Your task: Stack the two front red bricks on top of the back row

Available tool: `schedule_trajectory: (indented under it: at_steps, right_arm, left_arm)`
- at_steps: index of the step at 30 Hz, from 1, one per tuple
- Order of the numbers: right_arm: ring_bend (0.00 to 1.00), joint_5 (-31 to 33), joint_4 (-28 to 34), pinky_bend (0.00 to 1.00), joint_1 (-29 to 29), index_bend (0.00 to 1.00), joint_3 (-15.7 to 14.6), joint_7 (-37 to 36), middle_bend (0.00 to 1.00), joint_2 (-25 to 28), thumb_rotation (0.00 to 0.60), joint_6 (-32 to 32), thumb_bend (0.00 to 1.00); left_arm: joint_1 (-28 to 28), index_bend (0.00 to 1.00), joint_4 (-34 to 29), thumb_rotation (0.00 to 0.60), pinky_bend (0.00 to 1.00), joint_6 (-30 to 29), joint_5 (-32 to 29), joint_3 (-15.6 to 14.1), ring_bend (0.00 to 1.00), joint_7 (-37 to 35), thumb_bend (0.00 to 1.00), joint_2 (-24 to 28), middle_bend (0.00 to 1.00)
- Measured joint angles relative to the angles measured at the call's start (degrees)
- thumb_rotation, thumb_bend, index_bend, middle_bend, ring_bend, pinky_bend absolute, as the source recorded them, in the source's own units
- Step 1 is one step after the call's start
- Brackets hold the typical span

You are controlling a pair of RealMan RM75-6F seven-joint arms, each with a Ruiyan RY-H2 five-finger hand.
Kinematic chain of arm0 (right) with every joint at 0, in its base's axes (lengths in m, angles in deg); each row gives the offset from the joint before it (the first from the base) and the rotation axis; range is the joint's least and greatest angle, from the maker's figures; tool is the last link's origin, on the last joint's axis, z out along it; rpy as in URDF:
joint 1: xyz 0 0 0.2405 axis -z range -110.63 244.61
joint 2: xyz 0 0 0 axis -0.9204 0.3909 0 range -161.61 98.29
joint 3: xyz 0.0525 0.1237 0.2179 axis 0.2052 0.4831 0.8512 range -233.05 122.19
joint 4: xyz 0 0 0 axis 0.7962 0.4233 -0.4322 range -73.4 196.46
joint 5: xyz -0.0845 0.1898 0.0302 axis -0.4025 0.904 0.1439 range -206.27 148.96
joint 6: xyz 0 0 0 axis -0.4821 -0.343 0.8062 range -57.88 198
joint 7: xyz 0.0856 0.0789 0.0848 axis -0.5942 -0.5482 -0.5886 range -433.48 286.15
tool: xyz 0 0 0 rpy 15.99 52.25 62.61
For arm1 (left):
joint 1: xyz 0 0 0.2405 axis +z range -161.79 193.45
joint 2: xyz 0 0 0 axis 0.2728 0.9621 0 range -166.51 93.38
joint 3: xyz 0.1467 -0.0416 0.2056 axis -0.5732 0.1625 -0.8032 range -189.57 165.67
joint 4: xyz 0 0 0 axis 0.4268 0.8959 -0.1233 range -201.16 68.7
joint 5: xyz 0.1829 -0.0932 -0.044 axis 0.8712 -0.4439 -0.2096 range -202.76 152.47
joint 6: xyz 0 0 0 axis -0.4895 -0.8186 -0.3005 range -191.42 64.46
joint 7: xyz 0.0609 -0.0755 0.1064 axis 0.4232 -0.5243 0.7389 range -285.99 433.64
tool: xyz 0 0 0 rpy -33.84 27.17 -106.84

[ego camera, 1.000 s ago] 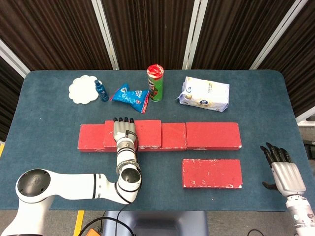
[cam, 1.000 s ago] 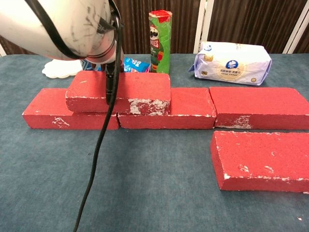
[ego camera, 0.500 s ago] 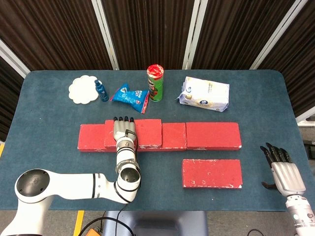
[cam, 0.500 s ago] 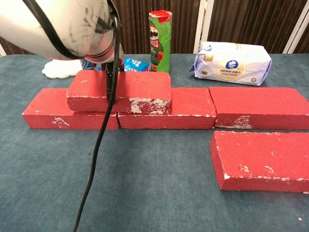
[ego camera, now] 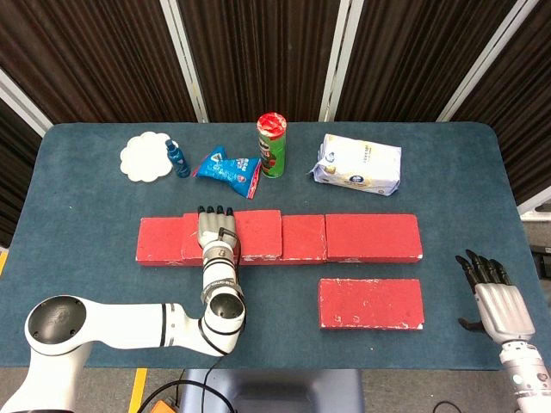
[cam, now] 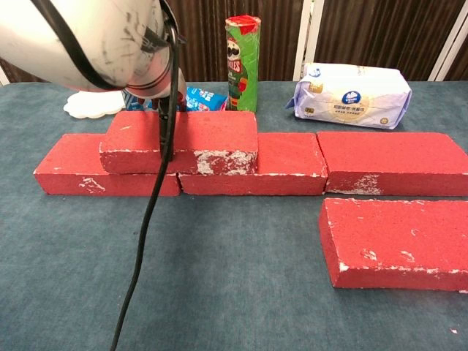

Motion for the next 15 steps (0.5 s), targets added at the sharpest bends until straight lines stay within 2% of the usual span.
schedule_trajectory:
  at_steps: [15]
  right_arm:
    - [0.09, 0.3, 0.3, 0.0, -0.1, 0.11, -0.1, 0.4, 0.08, 0.0, 0.6, -0.2, 0.0]
  left_arm:
    - [0.1, 0.0, -0.3, 0.6, 0.04, 0.8, 0.7, -0.6, 0.0, 0.1, 0.19, 0.3, 0.0]
